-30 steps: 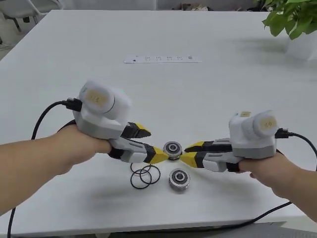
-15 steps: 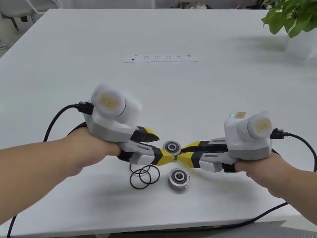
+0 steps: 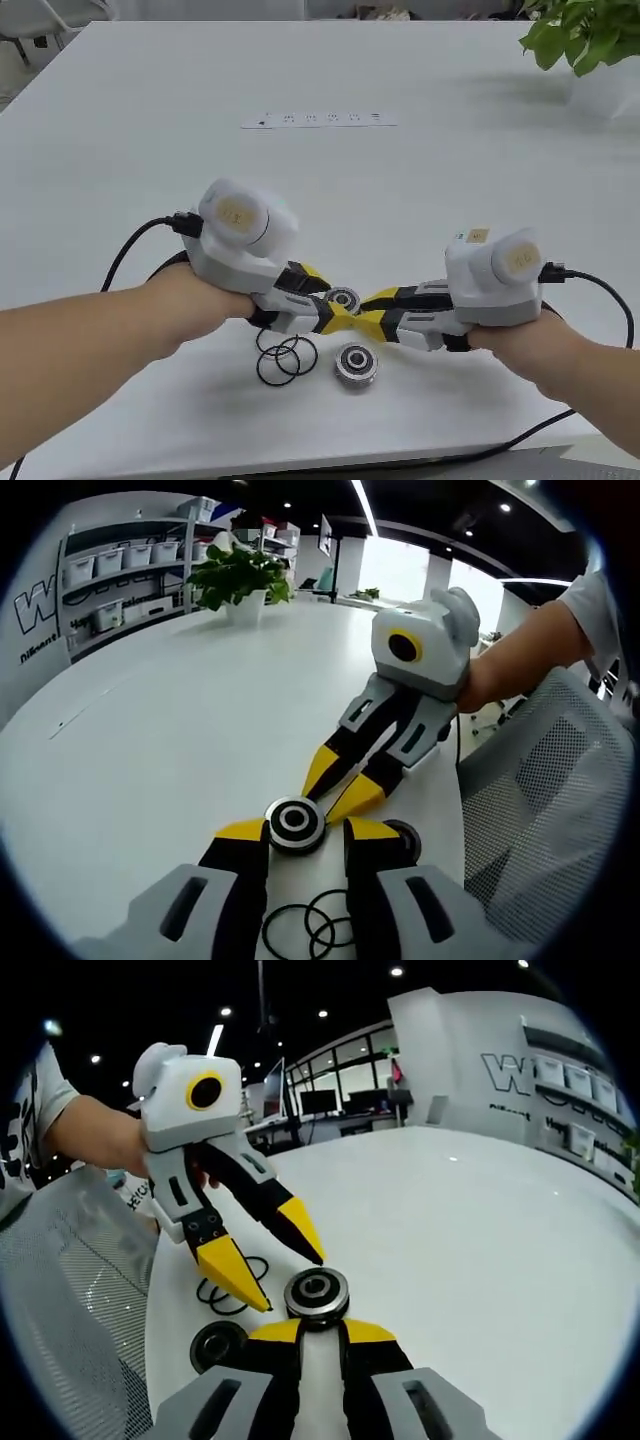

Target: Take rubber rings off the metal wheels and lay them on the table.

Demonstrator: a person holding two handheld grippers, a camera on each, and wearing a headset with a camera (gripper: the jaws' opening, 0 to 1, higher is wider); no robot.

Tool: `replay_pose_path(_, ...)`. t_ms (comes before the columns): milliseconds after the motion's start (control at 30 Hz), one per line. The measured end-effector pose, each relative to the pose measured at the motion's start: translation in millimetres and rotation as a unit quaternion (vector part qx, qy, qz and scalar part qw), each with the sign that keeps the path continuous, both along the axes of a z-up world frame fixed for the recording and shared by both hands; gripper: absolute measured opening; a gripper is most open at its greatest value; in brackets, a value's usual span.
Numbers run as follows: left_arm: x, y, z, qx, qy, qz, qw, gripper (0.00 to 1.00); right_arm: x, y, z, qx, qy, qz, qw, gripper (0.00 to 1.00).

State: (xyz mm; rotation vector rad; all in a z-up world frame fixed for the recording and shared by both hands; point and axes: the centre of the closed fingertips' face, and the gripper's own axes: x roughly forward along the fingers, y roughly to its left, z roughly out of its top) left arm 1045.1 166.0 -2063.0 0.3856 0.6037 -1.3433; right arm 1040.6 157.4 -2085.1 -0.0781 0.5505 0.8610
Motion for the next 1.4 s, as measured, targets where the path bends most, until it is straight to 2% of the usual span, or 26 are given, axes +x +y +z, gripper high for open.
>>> replay_pose_path(200, 1.9, -0.5, -3.1, 0.005, -0.006, -0.002, 1.0000, 0.19, 0.0, -0.2, -0.2, -0.003, -0.003, 0.002, 1.0000, 0.11)
replay_pose_path(300, 3.5, -0.5, -4.1, 0.012, -0.023, -0.010, 0.9996, 0.15, 0.1, -0.3, -0.4, -0.004, -0.004, 0.003, 1.0000, 0.11)
replay_pose_path(433, 4.6, -2.1, -3.8, 0.011, -0.025, -0.009, 0.9996, 0.12, 0.1, -0.3, -0.4, -0.004, -0.005, 0.004, 1.0000, 0.11)
replay_pose_path(633, 4.3, -4.6, -4.8, 0.022, -0.050, -0.020, 0.9983, 0.11, 0.4, -0.7, -0.3, -0.004, -0.007, 0.003, 1.0000, 0.11)
replay_pose_path(1000, 5.7, -4.4, -4.8, 0.020, -0.045, -0.013, 0.9987, 0.11, 0.3, -0.5, -0.3, 0.000, -0.009, -0.004, 1.0000, 0.10)
replay_pose_path(1133, 7.7, -3.4, -5.4, 0.022, -0.044, -0.011, 0.9987, 0.08, -0.1, -0.1, -0.2, -0.001, -0.008, -0.005, 1.0000, 0.10)
replay_pose_path(1400, 8.2, -3.7, -5.5, 0.024, -0.054, -0.011, 0.9982, 0.08, -0.3, 0.2, -0.2, 0.000, -0.007, -0.007, 1.0000, 0.10)
